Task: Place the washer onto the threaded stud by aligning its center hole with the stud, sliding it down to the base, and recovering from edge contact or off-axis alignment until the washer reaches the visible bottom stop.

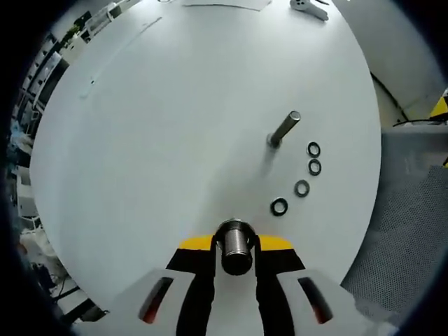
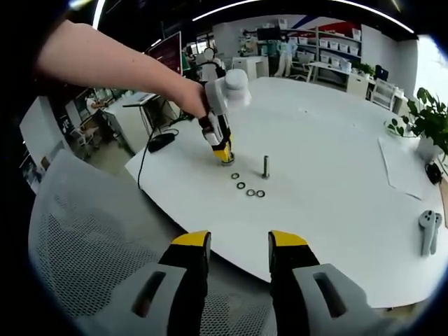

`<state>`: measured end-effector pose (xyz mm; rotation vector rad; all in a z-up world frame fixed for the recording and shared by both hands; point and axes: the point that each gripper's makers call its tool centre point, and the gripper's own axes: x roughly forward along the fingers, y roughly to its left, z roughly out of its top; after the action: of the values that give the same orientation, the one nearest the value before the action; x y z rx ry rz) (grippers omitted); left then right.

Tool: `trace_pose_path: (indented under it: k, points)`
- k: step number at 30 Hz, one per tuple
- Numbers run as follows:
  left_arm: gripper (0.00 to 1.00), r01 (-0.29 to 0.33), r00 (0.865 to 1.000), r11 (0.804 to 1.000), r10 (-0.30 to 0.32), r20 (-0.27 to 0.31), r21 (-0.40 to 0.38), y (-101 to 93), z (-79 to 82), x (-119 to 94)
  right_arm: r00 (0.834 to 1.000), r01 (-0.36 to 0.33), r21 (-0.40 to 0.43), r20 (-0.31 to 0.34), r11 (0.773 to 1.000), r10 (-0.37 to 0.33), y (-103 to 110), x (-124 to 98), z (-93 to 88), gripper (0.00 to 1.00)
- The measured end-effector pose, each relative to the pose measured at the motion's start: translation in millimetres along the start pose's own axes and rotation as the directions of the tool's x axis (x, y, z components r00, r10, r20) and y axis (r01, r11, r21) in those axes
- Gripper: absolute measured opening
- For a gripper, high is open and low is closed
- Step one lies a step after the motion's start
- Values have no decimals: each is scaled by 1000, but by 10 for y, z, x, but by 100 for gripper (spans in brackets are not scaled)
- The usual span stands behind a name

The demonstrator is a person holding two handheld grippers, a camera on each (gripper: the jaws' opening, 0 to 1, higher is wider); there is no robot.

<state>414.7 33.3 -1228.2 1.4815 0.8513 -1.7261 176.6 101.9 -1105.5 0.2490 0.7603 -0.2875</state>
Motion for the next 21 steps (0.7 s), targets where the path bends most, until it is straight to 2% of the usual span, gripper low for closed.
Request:
trace_pose_path:
  k: [6,10,13,15,21]
  points:
    - [20,-4,1000,1000,4,18,-15,-14,4,16,1000,-2,-1,-9,1000,2,4,7,-19,35]
    - [21,-13,1000,1000,12,27,12,-61,-2,31,1000,-7,-7,-16,1000,7,18,12,-33,35]
    - [22,-10,998,999,13,60,-48,-108,12,27,1000,-4,-6,-14,1000,4,12,2,-26,35]
    - [25,19,997,994,-11,77,-104,-115,30,7,1000,-6,-4,-14,1000,6,15,7,-30,35]
    - [29,-32,989,991,50,140,-126,-86,104,-143,1000,-12,-6,-10,1000,12,26,12,-22,35]
